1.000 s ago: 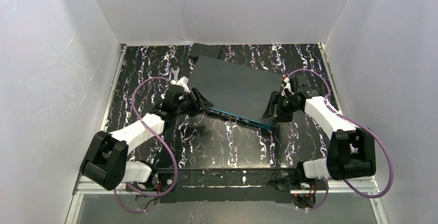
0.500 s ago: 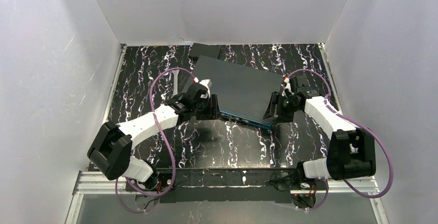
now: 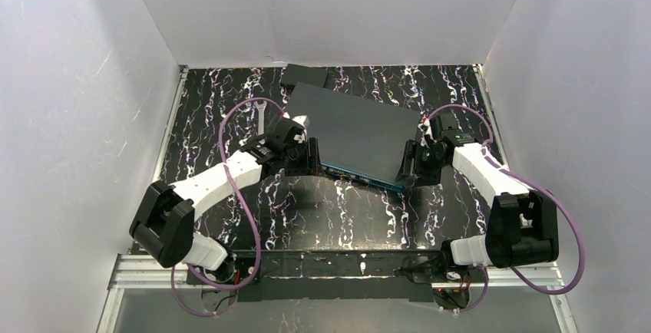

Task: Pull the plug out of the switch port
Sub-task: Move the switch port to the center of the board.

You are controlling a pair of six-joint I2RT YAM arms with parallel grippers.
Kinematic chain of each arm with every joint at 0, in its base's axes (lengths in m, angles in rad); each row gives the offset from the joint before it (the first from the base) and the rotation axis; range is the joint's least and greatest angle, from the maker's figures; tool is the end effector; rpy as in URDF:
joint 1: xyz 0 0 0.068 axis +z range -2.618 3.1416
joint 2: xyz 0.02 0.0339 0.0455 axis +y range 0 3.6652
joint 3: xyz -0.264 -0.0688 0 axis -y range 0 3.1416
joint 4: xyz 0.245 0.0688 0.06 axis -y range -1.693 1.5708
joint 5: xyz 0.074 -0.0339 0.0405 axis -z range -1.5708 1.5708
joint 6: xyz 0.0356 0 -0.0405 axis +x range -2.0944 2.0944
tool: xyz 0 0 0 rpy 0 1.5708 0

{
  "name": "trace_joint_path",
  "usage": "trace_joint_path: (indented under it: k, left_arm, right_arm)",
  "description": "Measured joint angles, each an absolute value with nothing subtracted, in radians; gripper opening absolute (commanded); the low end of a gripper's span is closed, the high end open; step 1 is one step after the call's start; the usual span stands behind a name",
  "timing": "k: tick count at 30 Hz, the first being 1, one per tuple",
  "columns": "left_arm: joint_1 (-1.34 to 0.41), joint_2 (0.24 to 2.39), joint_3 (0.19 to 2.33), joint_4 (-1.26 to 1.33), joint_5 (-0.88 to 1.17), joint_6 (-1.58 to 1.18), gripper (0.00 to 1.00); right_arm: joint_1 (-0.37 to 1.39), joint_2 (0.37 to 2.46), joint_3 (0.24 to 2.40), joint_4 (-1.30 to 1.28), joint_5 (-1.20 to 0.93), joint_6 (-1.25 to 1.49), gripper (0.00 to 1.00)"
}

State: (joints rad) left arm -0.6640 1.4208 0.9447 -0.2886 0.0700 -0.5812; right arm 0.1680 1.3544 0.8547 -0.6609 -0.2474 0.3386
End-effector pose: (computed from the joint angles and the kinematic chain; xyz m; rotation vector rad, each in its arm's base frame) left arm 0.2385 -0.1898 0.2398 0.1374 2.4371 -0.6763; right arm 0.2454 0.0505 0.2071 0.1645 2.7635 0.4774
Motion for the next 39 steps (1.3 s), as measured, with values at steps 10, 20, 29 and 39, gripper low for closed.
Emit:
trace_joint_path:
  k: [10, 20, 29, 39]
  left_arm:
    - [-0.558, 1.42, 0.853, -0.152, 0.215, -0.744, 0.53]
    - [-0.467, 1.414, 0.766, -0.061, 0.286, -0.851, 0.52]
    - [-0.366, 1.503, 0.75, 0.064, 0.33, -0.894, 0.5]
    - [-0.339, 1.703, 0.863, 0.105, 0.341, -0.895, 0.48]
  right_arm:
    - [0.352, 1.326, 0.855, -0.686, -0.11, 0.344, 0.82]
    - [0.434, 1.435, 0.855, -0.677, 0.099, 0.348, 0.68]
    - [0.451, 1.501, 0.912, -0.706, 0.088, 0.318, 0.57]
    - [0.411, 1.631, 1.038, -0.827, 0.022, 0.269, 0.55]
